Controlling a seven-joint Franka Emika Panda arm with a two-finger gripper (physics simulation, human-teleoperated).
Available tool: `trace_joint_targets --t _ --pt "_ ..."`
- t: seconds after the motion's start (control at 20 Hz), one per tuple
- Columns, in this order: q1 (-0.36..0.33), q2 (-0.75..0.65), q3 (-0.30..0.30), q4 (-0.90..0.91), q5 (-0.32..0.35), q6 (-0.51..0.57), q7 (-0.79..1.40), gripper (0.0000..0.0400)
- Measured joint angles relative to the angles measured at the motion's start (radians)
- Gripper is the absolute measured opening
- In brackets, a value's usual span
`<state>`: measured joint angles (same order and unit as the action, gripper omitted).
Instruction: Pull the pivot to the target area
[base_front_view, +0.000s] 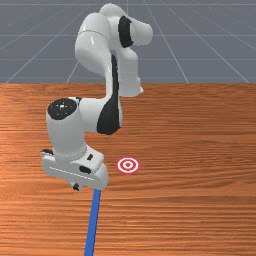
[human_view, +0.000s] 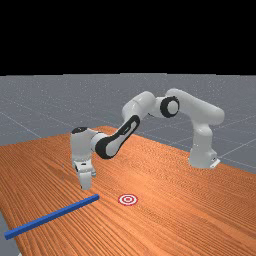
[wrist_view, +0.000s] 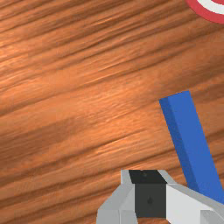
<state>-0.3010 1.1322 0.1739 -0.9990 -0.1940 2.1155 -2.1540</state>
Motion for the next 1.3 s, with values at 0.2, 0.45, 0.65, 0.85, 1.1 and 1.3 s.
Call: trace_joint_targets --t 0.2,0.45,0.65,0.85,1.1,1.3 --pt "0.012 -0.016 0.022 -0.033 -0.021 0.013 -0.081 0.0000" --pt "0.015 0.002 0.030 -0.022 -0.033 0.026 -0.129 0.0000" --pt "0.022 0.063 0.023 0.018 -0.032 0.047 -0.113 0.0000" --pt "0.011 0.083 0.026 0.040 -0.037 0.039 -0.161 0.0311" --pt "-0.002 0.040 0.012 -0.051 -0.019 0.137 -0.050 0.0392" --pt "-0.027 -0.092 0.029 -0.192 -0.013 0.188 -0.048 0.0399"
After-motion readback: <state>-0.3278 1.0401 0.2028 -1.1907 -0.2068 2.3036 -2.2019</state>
